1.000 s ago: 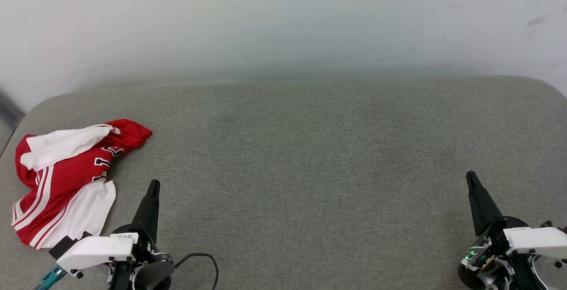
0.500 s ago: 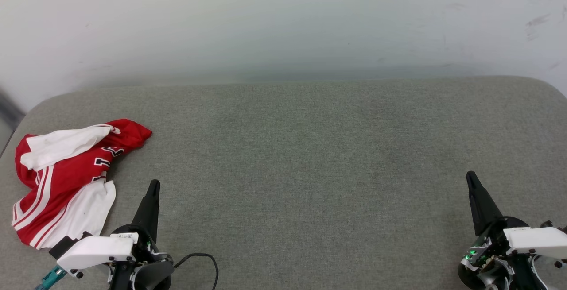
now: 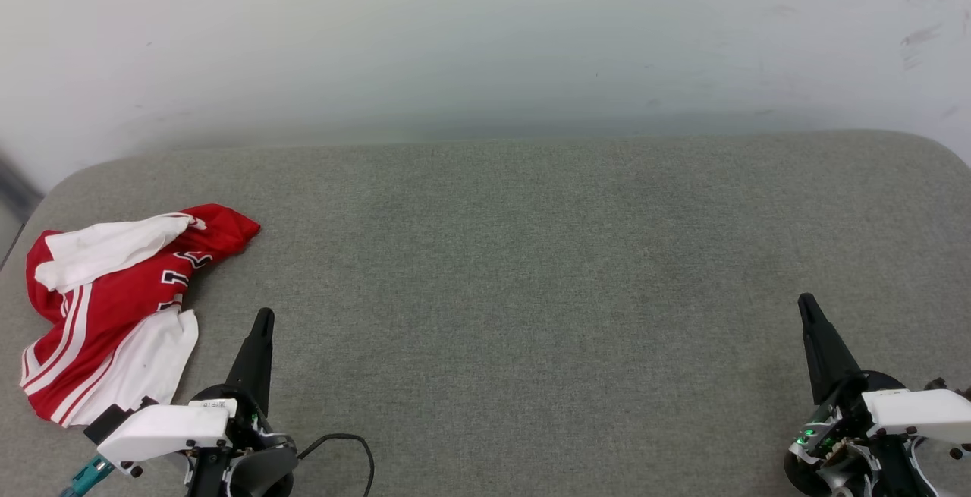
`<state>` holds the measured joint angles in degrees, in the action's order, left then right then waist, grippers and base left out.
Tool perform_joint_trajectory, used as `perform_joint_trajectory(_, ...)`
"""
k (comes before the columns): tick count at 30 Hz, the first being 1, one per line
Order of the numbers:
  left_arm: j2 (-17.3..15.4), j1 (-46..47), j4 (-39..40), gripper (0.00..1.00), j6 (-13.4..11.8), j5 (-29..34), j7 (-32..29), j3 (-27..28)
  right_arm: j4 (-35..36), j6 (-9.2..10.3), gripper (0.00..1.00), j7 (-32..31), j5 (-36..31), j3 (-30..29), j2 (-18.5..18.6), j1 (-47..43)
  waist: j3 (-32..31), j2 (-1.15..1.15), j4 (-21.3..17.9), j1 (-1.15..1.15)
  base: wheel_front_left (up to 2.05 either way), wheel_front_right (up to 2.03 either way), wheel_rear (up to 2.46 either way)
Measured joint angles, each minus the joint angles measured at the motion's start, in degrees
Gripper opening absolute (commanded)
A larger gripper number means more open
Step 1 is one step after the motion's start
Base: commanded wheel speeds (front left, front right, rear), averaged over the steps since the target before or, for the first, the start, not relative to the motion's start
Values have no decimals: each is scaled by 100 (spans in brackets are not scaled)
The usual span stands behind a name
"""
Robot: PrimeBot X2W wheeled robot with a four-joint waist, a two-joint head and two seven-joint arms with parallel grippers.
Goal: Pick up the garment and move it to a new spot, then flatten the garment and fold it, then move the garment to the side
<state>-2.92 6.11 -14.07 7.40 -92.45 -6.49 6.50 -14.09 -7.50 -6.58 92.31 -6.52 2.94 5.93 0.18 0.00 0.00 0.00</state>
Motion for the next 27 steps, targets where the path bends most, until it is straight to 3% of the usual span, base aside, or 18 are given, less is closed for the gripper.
perform_joint_trajectory(27,0,0,0,0,0,0,0,-1,0,0,0,0,0,1,0,0,0,0,0,0,0,0,0)
